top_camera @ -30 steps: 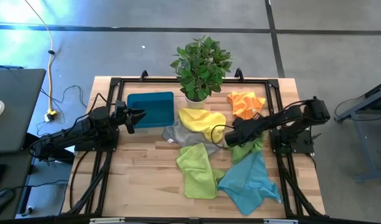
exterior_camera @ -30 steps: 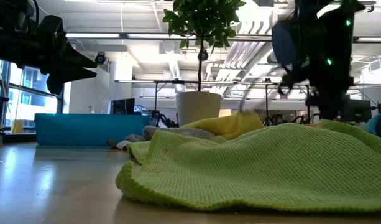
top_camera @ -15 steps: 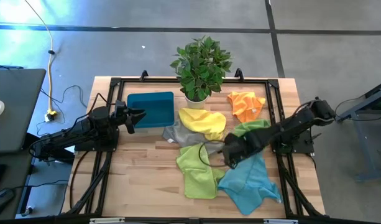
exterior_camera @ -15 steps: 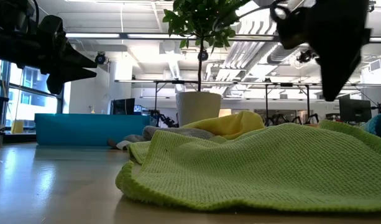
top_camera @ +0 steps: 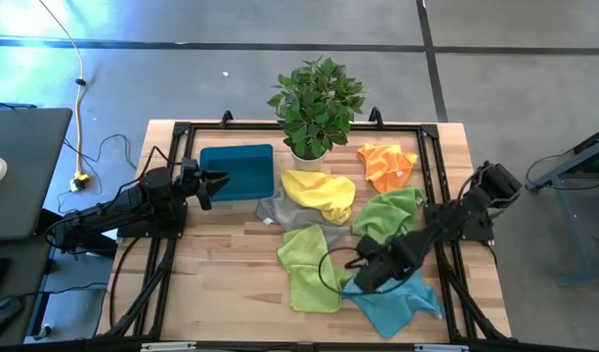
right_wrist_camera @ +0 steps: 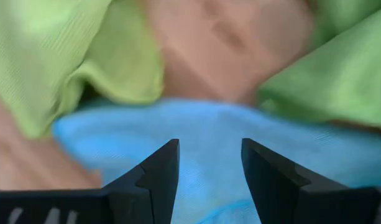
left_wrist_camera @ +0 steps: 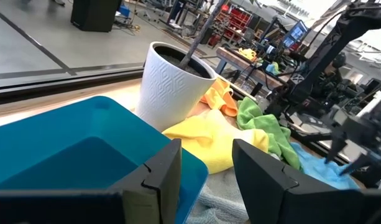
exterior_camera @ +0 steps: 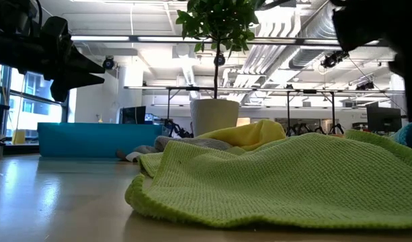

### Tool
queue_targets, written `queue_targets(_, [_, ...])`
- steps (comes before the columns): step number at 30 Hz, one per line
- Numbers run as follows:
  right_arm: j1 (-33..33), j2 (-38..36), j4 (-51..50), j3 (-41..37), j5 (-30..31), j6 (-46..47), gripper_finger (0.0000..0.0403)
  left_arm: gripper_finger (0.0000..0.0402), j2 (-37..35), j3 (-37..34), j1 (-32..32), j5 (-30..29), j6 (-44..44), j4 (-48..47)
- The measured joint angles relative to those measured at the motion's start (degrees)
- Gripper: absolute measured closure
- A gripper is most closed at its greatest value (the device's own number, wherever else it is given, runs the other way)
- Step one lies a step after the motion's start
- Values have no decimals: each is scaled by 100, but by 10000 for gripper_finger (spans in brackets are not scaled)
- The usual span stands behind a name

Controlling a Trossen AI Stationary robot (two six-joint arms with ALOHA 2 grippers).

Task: Fold microfiber towels
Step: Prepare the table to start the demonstration

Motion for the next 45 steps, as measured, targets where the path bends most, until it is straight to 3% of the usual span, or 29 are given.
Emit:
queue_targets(11, [493,785,1108,0,-395,391,238,268,1,0,0,2,0,0])
queue_targets(21, [560,1226,1108,33,-367,842,238,268,0,-2,0,1,0,0])
queue_targets(26, [560,1250,668,37,-444,811,238,268,0,-1,-2,2,0,1])
queue_targets(40, [582,1275,-1027,2,-1486,832,238,268,1,0,0,0,0,0])
queue_targets(45, [584,1290,-1461,9,-1718,1232,238,268,0,0,0,1,0,0])
